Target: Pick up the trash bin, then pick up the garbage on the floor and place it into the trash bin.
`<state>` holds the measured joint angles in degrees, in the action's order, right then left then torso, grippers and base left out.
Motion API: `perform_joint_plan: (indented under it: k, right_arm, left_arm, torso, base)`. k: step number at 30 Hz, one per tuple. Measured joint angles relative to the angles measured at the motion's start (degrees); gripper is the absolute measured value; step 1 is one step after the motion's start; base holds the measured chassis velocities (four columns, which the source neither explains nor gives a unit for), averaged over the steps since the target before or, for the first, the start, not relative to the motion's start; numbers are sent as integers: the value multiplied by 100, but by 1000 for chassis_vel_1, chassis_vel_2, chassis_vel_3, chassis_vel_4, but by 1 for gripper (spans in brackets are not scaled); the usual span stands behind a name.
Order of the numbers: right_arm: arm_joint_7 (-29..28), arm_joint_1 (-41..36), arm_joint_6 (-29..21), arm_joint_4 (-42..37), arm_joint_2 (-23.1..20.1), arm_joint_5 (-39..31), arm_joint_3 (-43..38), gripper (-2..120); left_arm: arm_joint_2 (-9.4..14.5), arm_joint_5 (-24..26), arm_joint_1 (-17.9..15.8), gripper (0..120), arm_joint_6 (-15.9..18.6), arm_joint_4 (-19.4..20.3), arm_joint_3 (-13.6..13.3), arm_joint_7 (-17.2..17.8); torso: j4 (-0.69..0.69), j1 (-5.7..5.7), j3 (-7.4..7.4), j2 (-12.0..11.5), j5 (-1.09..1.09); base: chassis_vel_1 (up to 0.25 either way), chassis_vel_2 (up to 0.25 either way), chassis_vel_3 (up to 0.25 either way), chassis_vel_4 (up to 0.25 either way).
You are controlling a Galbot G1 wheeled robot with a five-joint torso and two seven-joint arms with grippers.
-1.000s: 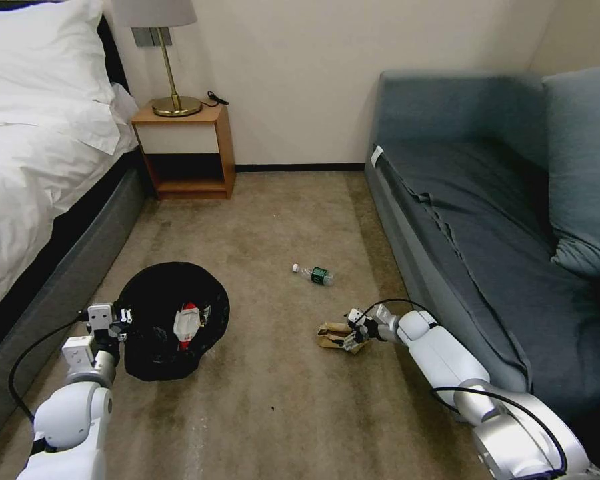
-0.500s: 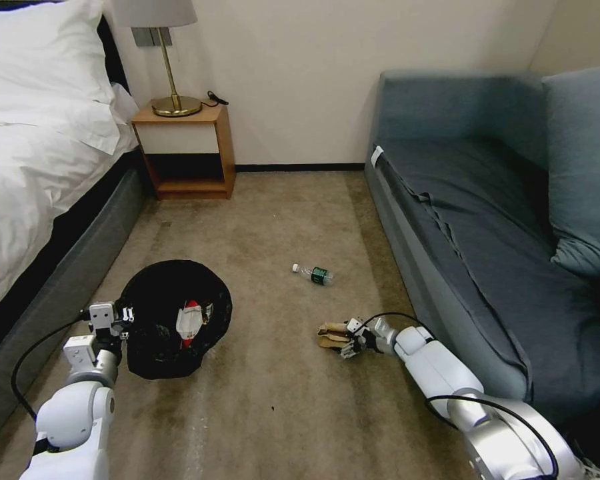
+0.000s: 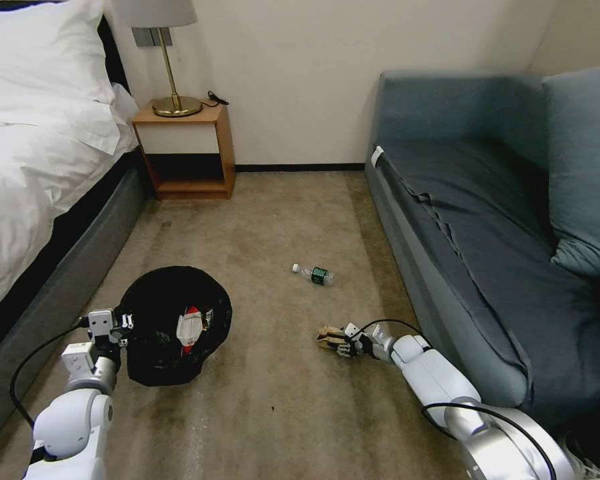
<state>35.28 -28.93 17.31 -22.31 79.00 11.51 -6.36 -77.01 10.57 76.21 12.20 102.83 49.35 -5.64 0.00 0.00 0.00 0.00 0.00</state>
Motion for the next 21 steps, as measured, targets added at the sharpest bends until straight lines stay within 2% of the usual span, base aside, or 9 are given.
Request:
perform_joint_plan:
  k: [2,6,9,21]
  right_arm:
    - [0,-51,0,-106,-24,-45,-8,25]
    - [0,-93,0,-194,-43,-118,-13,16]
    - [-8,-160,0,-301,-63,-143,-14,2]
    - [-16,-309,-6,-745,-188,-312,-33,0]
  left_arm:
    - [-6,8,17,5,0,29,-9,0]
    - [-14,9,34,5,-5,33,-17,-7]
    - [-9,15,35,5,-12,33,-18,-13]
    - [-10,-18,97,5,-16,127,-47,-49]
  torso:
    - [0,0,0,0,0]
    - [0,0,0,0,0]
    - [0,0,0,0,0]
    - [0,0,0,0,0]
  base:
    - [0,0,0,0]
    - [0,0,0,0]
    - [0,0,0,0]
    - [0,0,0,0]
